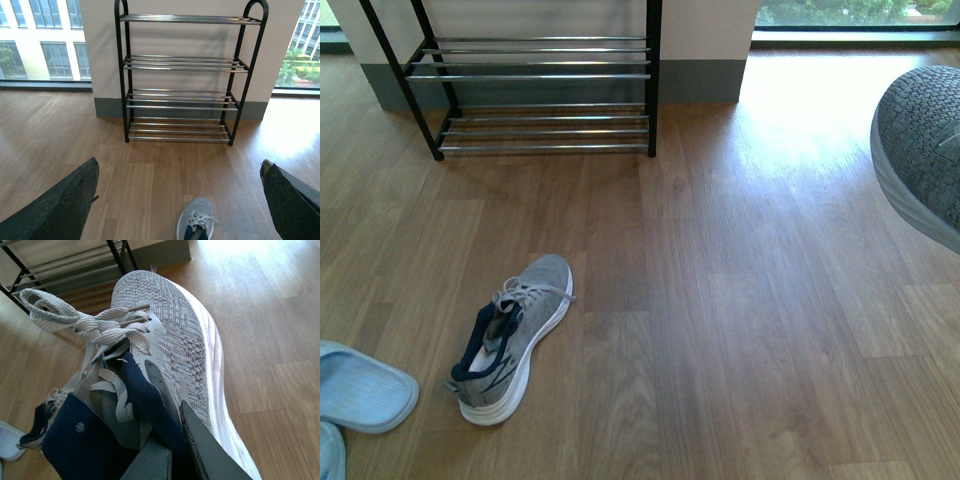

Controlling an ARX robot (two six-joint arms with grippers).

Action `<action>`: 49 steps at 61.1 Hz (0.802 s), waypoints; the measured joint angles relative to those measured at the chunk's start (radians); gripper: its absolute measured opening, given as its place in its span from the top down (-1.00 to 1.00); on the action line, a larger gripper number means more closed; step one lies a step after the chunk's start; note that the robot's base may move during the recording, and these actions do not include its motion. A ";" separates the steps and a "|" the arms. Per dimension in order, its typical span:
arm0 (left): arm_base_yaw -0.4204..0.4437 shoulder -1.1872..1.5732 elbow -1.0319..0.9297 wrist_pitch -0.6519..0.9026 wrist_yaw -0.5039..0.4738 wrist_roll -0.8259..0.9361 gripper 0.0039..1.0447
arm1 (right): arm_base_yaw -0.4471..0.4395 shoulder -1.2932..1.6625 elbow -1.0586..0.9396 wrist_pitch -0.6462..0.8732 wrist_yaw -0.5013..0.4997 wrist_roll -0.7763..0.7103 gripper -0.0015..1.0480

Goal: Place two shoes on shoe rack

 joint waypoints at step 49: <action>-0.151 0.870 0.143 0.070 -0.330 -0.227 -0.83 | 0.001 0.002 0.000 0.000 -0.009 0.000 0.97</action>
